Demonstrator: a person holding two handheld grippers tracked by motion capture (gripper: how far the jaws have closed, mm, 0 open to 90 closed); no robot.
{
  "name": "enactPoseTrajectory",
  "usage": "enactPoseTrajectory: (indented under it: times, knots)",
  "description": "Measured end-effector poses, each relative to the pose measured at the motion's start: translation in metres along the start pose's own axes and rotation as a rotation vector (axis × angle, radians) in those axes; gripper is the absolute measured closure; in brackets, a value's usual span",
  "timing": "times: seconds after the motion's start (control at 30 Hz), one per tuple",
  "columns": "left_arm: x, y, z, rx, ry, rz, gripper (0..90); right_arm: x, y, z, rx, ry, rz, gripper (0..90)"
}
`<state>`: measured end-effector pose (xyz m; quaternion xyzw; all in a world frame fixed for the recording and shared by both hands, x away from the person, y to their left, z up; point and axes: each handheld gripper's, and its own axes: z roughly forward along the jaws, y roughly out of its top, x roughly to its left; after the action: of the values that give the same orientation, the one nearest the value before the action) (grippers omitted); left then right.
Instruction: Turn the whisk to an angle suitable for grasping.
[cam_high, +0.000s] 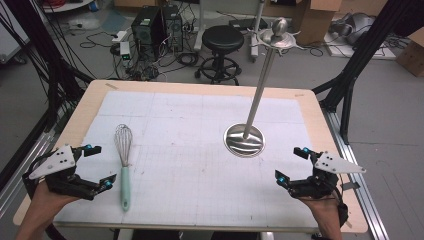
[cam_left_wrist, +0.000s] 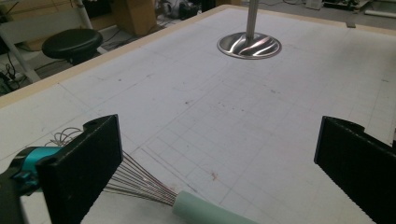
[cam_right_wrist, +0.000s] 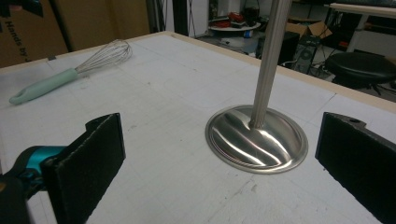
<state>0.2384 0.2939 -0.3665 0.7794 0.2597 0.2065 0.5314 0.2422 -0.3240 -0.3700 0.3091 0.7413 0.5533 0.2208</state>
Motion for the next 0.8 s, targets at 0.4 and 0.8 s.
enactPoseTrajectory:
  times: [0.4,0.8]
  knots:
    - [0.0008,-0.0020,0.0051,0.003,-0.013,-0.023,1.7,-0.0019,-0.0010,0.0026,0.006,0.007,0.001,0.5]
    - [0.0046,-0.0042,0.0034,0.042,0.007,-0.029,1.7,-0.0008,0.0005,0.0031,0.012,0.007,0.003,0.5]
